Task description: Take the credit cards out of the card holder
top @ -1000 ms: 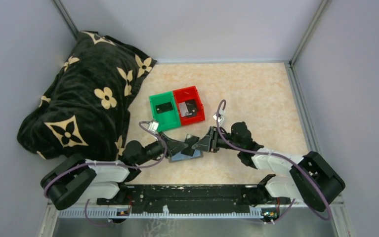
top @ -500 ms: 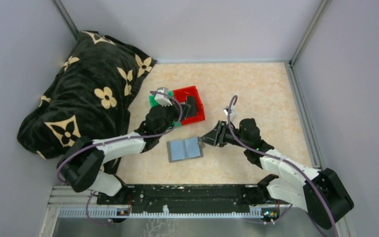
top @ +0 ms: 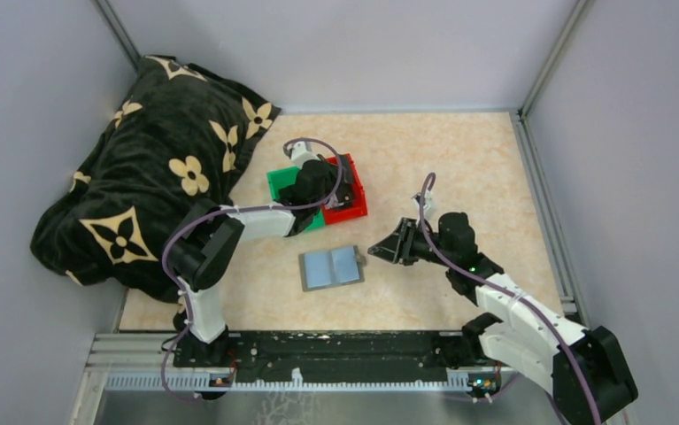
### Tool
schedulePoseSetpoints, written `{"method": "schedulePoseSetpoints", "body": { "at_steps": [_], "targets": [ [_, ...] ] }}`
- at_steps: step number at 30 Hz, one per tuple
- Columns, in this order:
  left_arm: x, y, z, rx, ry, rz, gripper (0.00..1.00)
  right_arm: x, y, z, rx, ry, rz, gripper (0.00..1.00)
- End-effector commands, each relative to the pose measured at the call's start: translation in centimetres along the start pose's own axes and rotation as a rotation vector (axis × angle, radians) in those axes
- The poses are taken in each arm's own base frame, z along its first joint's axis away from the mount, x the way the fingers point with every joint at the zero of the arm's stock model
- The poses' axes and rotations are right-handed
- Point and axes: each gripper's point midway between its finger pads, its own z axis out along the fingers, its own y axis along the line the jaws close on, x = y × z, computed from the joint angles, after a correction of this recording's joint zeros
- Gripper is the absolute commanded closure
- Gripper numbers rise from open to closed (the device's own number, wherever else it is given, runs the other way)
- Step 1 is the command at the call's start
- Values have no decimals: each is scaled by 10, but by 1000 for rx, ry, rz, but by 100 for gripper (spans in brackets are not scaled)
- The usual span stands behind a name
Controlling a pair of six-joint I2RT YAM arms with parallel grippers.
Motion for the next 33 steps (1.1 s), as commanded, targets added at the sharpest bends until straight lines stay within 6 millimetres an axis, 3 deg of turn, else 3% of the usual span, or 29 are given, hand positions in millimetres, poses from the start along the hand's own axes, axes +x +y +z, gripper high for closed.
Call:
{"method": "schedulePoseSetpoints", "body": {
  "at_steps": [1,6,10,15,23,28,33],
  "targets": [
    [-4,15,14,-68,-17,-102,100,-25,15,-5,-27,-56,-61,65],
    [-3,25,19,-79,-4,-118,100,-26,12,-4,-19,-57,-54,65],
    [10,23,23,-55,53,-123,100,-29,11,-2,-19,-59,-53,65],
    [14,18,24,-21,79,-120,90,-30,8,2,-20,-55,-43,66],
    [-2,6,0,51,57,-94,56,-28,6,6,-25,-40,-46,65],
    [-14,-1,-19,77,43,-22,51,-27,2,8,-25,-40,-41,65],
    [-33,-14,-47,109,13,75,53,-21,-3,10,-25,-36,-29,66]
  ]
}}
